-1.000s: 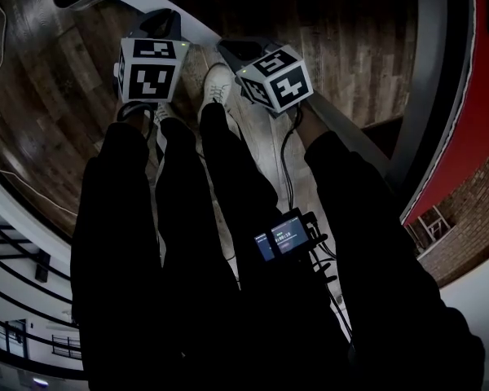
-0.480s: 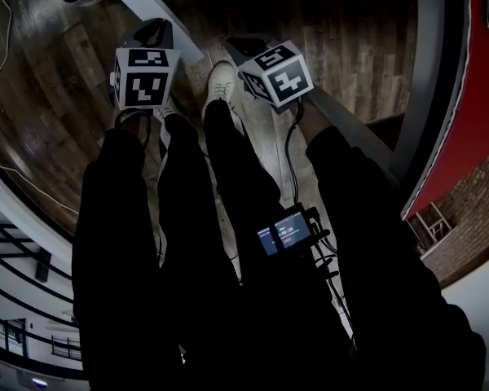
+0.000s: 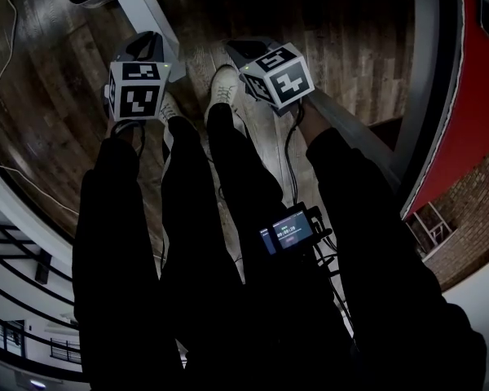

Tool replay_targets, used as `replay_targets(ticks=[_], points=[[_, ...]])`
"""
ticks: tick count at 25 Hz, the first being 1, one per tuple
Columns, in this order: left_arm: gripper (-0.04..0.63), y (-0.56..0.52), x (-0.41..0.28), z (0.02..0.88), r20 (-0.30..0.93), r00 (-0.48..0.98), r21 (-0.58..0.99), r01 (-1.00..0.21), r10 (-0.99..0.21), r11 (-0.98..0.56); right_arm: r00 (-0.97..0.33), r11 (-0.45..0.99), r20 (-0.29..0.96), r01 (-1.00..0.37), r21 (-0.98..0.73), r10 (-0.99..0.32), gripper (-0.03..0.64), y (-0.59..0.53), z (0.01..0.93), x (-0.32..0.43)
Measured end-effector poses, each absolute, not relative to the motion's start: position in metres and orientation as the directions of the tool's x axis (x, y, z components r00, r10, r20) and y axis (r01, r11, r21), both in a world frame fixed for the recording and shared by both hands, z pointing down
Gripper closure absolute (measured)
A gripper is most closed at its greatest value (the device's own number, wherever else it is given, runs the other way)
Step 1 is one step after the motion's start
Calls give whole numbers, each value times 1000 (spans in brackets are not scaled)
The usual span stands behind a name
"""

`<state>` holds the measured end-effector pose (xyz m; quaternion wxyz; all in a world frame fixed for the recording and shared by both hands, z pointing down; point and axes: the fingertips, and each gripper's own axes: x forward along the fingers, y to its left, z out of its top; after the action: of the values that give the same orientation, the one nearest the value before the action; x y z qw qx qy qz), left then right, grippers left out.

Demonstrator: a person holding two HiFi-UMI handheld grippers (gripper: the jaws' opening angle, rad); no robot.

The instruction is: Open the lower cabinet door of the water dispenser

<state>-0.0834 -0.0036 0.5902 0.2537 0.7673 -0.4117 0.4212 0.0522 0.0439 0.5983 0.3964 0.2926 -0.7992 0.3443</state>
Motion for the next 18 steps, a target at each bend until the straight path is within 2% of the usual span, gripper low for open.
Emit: replay_targets(ticks=[18], points=[[566, 3, -119, 590, 858, 262, 20, -877, -442, -480, -493, 589, 847, -751, -298, -199, 617, 39, 597, 49]])
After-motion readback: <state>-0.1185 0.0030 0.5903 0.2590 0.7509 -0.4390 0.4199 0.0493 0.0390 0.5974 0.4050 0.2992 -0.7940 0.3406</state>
